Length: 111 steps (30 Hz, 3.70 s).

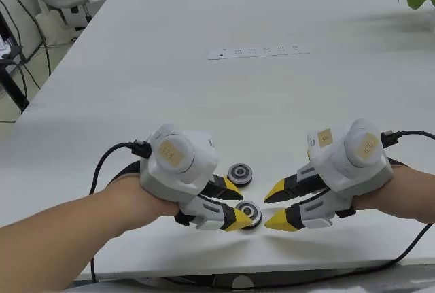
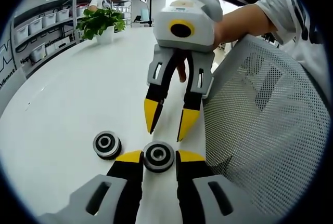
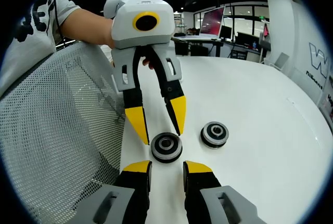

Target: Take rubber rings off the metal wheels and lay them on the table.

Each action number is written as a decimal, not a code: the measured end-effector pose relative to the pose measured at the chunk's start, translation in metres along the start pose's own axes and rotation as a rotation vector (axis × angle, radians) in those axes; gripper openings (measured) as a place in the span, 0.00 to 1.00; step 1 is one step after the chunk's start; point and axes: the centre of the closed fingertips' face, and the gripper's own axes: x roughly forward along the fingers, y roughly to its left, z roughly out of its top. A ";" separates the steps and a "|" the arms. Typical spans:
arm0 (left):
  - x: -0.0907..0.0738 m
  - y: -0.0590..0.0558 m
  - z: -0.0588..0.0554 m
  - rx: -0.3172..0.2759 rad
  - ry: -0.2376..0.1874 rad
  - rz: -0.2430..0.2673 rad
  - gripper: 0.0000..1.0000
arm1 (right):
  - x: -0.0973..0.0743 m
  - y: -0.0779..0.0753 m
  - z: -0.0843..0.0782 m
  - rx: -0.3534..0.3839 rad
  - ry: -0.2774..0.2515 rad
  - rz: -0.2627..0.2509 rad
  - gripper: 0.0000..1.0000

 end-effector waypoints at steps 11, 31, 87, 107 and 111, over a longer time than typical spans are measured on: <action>0.005 -0.002 -0.005 0.021 0.019 -0.003 0.13 | 0.002 0.002 -0.001 0.002 0.003 0.007 0.22; 0.006 0.001 -0.004 0.063 0.001 0.028 0.08 | 0.008 0.000 0.003 0.012 -0.005 0.006 0.25; 0.007 0.001 -0.004 0.038 -0.026 0.063 0.08 | 0.013 0.002 -0.002 0.082 -0.008 0.019 0.15; 0.007 0.001 -0.003 0.037 -0.026 0.066 0.07 | 0.011 0.000 -0.009 0.136 0.003 0.020 0.01; 0.007 0.001 -0.003 0.037 -0.026 0.067 0.07 | 0.011 0.000 -0.008 0.131 -0.001 0.020 0.01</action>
